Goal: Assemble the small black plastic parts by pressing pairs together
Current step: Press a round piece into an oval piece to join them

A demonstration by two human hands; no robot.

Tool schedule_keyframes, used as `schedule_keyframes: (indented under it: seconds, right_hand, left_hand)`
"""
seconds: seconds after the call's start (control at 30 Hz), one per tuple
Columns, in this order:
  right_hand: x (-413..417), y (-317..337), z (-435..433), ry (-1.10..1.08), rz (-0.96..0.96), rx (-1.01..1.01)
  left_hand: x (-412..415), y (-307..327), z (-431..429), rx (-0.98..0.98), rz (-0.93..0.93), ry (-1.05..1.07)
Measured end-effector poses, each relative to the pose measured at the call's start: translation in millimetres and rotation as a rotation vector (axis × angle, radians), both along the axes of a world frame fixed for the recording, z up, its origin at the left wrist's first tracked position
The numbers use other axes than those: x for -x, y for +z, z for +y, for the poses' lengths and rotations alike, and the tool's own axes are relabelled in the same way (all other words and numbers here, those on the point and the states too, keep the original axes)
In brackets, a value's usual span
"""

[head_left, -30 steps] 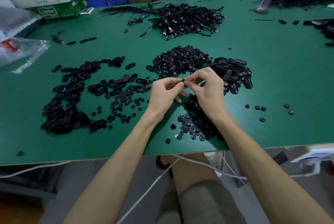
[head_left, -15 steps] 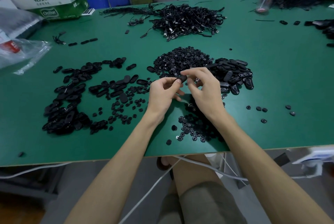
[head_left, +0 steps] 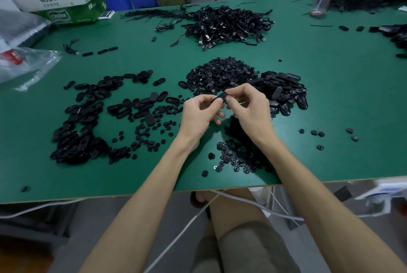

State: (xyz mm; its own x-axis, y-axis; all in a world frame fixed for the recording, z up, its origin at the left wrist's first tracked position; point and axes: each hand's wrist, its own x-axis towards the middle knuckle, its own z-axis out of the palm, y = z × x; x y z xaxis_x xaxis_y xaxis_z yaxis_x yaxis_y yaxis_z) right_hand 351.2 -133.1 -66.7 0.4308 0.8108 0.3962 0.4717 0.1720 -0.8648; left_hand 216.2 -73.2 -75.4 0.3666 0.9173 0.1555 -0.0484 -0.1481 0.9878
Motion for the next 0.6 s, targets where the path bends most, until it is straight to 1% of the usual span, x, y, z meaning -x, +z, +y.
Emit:
schedule_keyframes:
  seconds: [0.3,0.6]
  right_hand:
    - [4.1,0.3,-1.9,0.058,0.003,0.009]
    - [3.5,0.3,-1.3,0.065,-0.012,-0.035]
  left_hand:
    - [-0.2,-2.3,1.0,-0.026,0.025,0.007]
    - [1.4,-1.9,3.5,-0.022,0.016,0.02]
